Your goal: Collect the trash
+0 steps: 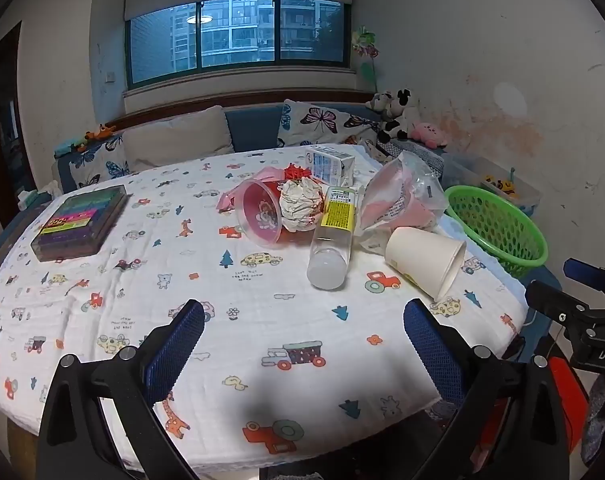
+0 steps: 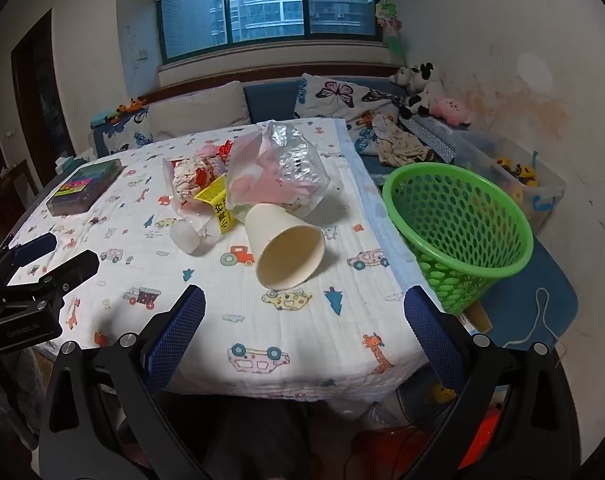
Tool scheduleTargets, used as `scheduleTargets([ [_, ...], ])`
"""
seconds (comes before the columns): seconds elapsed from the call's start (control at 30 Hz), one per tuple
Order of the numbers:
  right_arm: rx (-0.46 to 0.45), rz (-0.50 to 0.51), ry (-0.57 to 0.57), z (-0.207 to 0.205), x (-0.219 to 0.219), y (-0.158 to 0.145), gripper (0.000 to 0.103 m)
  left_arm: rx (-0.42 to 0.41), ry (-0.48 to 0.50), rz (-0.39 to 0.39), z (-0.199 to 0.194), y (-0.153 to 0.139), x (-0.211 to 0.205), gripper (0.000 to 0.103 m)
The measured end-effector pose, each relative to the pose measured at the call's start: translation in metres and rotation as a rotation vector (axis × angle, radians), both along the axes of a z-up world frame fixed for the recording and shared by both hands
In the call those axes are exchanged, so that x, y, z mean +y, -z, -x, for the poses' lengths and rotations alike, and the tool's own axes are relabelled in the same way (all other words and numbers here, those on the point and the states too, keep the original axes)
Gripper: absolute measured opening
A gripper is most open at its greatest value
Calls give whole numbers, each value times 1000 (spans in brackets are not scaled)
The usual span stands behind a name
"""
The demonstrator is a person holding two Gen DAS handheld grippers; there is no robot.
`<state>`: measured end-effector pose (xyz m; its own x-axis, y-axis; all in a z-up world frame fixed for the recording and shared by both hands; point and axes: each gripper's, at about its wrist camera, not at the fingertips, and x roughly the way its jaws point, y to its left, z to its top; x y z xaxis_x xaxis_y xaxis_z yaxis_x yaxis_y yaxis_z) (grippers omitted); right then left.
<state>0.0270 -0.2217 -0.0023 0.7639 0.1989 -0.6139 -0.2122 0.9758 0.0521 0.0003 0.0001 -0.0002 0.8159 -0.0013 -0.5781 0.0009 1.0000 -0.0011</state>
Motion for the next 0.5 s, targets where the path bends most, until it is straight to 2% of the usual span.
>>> scheduleTargets([
  [0.5,-3,-8,1,-1,-3,-1,99,-5,1,1,0,0,0,97],
])
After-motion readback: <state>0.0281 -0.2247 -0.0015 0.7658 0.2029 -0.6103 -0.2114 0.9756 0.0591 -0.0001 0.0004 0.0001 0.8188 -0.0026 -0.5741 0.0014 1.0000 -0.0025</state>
